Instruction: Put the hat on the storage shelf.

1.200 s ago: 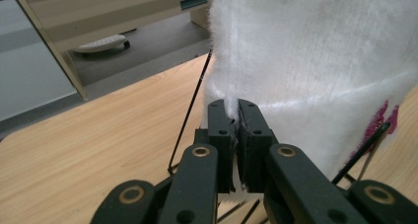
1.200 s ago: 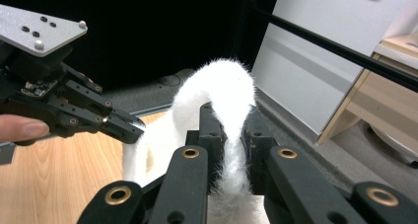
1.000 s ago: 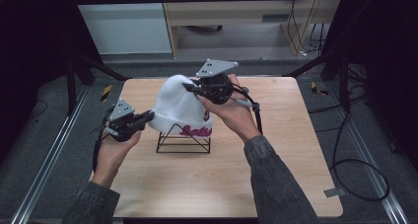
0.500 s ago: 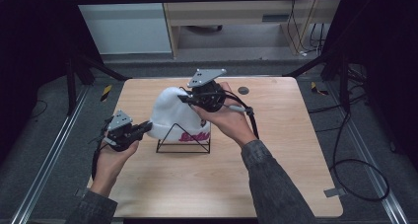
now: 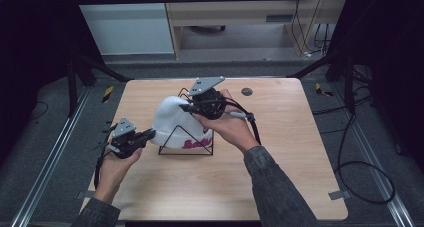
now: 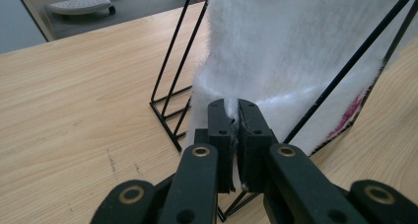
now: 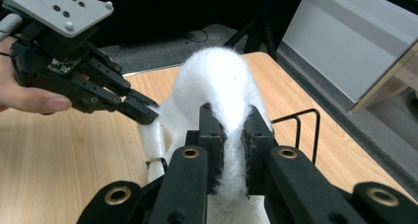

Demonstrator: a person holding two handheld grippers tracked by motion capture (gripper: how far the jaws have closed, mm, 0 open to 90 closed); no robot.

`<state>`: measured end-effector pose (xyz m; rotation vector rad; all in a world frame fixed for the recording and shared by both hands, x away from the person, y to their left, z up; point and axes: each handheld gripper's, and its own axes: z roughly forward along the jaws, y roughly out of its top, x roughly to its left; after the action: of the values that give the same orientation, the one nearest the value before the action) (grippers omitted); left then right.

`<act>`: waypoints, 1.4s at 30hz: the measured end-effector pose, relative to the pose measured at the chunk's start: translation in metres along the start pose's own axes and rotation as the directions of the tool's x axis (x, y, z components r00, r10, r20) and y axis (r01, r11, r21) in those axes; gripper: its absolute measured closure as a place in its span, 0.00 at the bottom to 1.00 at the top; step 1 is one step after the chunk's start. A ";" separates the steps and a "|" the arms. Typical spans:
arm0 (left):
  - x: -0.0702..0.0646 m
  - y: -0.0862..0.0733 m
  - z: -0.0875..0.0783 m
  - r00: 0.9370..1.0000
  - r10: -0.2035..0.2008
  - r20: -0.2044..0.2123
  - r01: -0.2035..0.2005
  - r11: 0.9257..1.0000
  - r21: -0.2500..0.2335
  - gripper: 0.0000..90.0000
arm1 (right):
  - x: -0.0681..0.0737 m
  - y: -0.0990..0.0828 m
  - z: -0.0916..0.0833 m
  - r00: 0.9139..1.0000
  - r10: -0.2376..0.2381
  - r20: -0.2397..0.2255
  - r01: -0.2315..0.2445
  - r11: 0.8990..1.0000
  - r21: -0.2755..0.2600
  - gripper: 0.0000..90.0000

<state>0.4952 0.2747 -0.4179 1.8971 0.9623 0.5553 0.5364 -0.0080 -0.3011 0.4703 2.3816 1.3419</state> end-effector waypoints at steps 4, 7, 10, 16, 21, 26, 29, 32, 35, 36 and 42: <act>0.000 -0.001 0.000 1.000 -0.001 -0.001 0.001 1.000 0.003 0.95 | 0.001 0.000 0.001 1.000 0.000 -0.004 0.000 1.000 0.003 0.92; 0.001 -0.001 0.000 1.000 -0.001 0.000 0.001 1.000 0.005 0.95 | 0.001 0.000 0.002 1.000 0.002 -0.003 -0.002 1.000 0.001 0.92; 0.001 -0.002 0.001 1.000 -0.002 0.001 0.002 1.000 0.006 0.95 | 0.001 0.000 0.002 1.000 -0.001 -0.008 0.001 1.000 0.003 0.92; 0.002 -0.006 0.002 1.000 -0.006 0.000 0.006 1.000 0.011 0.95 | 0.002 0.000 0.003 1.000 -0.003 -0.014 0.003 1.000 0.010 0.92; 0.004 -0.008 0.004 1.000 -0.006 -0.002 0.006 1.000 0.022 0.95 | 0.004 0.000 0.005 1.000 -0.005 -0.020 0.005 1.000 0.017 0.92; 0.005 -0.012 0.007 1.000 -0.006 0.001 0.006 0.999 0.039 0.95 | 0.004 -0.001 0.008 1.000 0.000 -0.021 0.001 0.999 0.033 0.92; 0.006 -0.013 0.009 1.000 -0.005 0.003 0.005 0.999 0.046 0.95 | 0.005 -0.002 0.010 1.000 0.004 -0.022 -0.003 0.999 0.042 0.92; 0.006 -0.016 0.012 1.000 -0.006 0.004 0.006 0.998 0.056 0.95 | 0.005 -0.004 0.013 1.000 0.008 -0.025 -0.006 0.998 0.055 0.91; 0.007 -0.018 0.014 1.000 -0.008 0.006 0.008 0.998 0.065 0.95 | 0.004 -0.006 0.015 1.000 0.014 -0.026 -0.012 0.998 0.067 0.91; 0.007 -0.019 0.014 1.000 -0.010 0.005 0.010 0.998 0.066 0.95 | 0.005 -0.007 0.016 1.000 0.014 -0.027 -0.012 0.997 0.072 0.91; 0.008 -0.022 0.016 1.000 -0.014 0.007 0.013 0.997 0.075 0.95 | 0.005 -0.007 0.019 1.000 0.015 -0.028 -0.012 0.995 0.096 0.91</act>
<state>0.5026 0.2795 -0.4450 1.9569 1.0026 0.5097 0.5401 0.0051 -0.3174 0.4976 2.4792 1.2516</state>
